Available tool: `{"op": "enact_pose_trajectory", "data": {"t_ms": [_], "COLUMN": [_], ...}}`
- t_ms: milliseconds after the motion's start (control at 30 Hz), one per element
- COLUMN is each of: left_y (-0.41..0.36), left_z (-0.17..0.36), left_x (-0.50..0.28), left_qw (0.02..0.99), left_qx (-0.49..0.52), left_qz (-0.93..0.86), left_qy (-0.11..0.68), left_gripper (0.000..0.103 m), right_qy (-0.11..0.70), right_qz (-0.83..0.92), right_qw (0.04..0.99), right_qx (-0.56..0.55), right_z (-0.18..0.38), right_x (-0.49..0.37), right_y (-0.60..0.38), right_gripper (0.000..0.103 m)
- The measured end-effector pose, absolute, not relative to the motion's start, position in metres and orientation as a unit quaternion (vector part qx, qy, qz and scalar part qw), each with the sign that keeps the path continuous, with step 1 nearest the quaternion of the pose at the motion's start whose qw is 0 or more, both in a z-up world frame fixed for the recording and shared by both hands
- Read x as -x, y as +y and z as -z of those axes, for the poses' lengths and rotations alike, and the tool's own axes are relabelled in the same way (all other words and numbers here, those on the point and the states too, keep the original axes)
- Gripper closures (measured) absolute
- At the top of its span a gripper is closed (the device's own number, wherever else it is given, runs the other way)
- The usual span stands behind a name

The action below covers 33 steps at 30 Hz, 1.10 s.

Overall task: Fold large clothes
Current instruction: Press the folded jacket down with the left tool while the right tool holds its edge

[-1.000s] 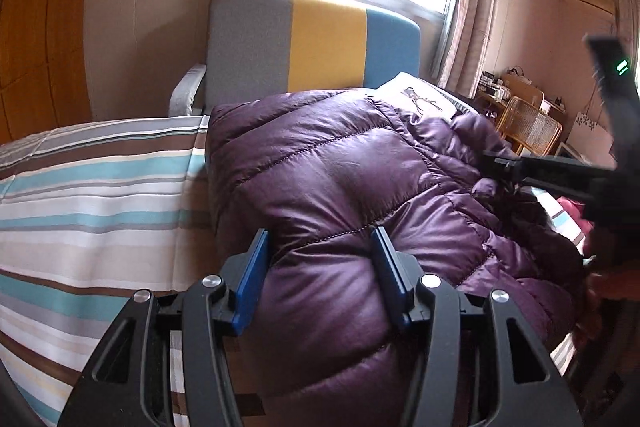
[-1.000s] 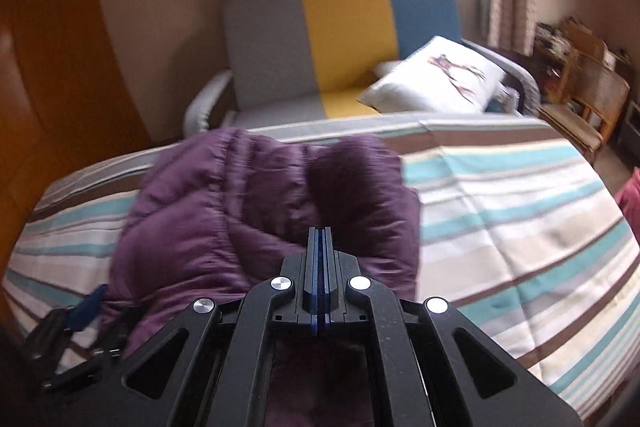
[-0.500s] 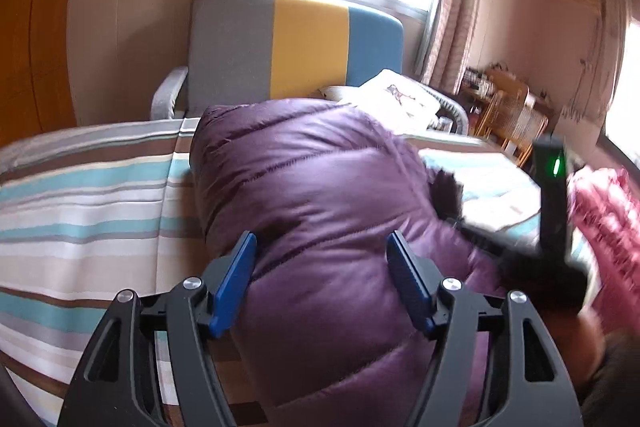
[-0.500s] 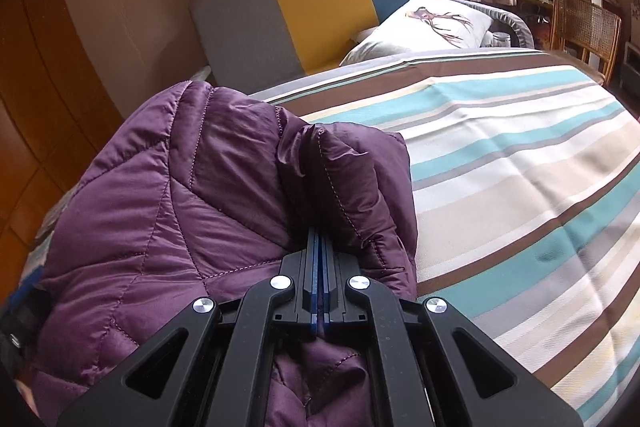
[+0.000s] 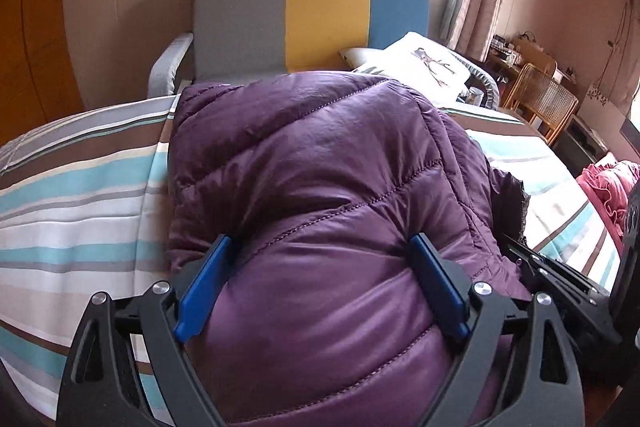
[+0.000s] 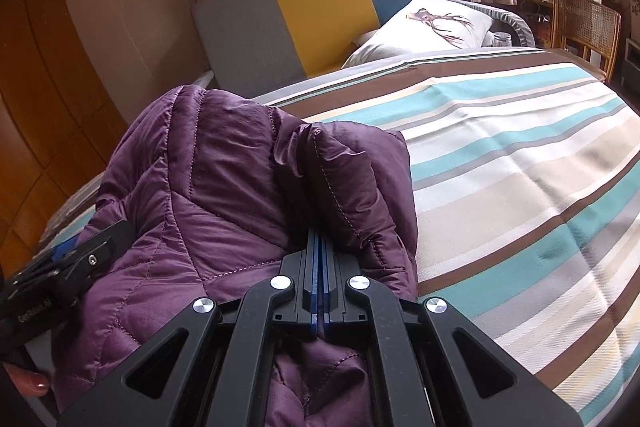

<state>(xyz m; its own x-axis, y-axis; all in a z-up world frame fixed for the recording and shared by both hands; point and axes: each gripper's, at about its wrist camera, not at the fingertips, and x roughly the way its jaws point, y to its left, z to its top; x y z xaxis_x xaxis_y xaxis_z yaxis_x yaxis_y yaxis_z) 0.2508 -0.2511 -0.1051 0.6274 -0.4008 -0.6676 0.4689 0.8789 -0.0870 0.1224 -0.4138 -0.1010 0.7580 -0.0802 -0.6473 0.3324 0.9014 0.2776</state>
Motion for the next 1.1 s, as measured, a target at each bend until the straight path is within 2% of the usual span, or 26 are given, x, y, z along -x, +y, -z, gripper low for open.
{"op": "enact_pose_trajectory", "data": {"t_ms": [133, 267, 400, 533, 700, 900, 1100], "left_y": [-0.245, -0.230, -0.228, -0.239, -0.251, -0.254, -0.258], "left_z": [0.097, 0.081, 0.070, 0.072, 0.088, 0.112, 0.120], "left_x": [-0.245, -0.237, -0.243, -0.262, -0.280, -0.296, -0.292], "left_qw": [0.901, 0.905, 0.910, 0.914, 0.906, 0.890, 0.894], "left_qx": [-0.047, -0.013, 0.005, -0.027, -0.052, -0.018, -0.039], "left_qz": [0.239, 0.229, 0.214, 0.180, 0.184, 0.213, 0.204], "left_qy": [0.358, 0.359, 0.354, 0.364, 0.377, 0.402, 0.397], "left_gripper": [0.014, 0.013, 0.012, 0.005, 0.003, 0.002, 0.002], "right_qy": [0.340, 0.295, 0.300, 0.347, 0.395, 0.374, 0.376], "right_qz": [0.106, 0.114, 0.099, 0.098, 0.131, 0.142, 0.145], "right_qw": [0.916, 0.926, 0.930, 0.920, 0.899, 0.898, 0.898], "right_qx": [-0.183, -0.205, -0.186, -0.155, -0.139, -0.182, -0.174], "right_z": [0.077, 0.038, 0.015, 0.030, 0.071, 0.104, 0.107], "right_x": [-0.113, -0.092, -0.109, -0.150, -0.177, -0.171, -0.173], "right_y": [-0.417, -0.427, -0.422, -0.413, -0.420, -0.439, -0.436], "right_gripper": [0.103, 0.103, 0.103, 0.103, 0.103, 0.103, 0.103]}}
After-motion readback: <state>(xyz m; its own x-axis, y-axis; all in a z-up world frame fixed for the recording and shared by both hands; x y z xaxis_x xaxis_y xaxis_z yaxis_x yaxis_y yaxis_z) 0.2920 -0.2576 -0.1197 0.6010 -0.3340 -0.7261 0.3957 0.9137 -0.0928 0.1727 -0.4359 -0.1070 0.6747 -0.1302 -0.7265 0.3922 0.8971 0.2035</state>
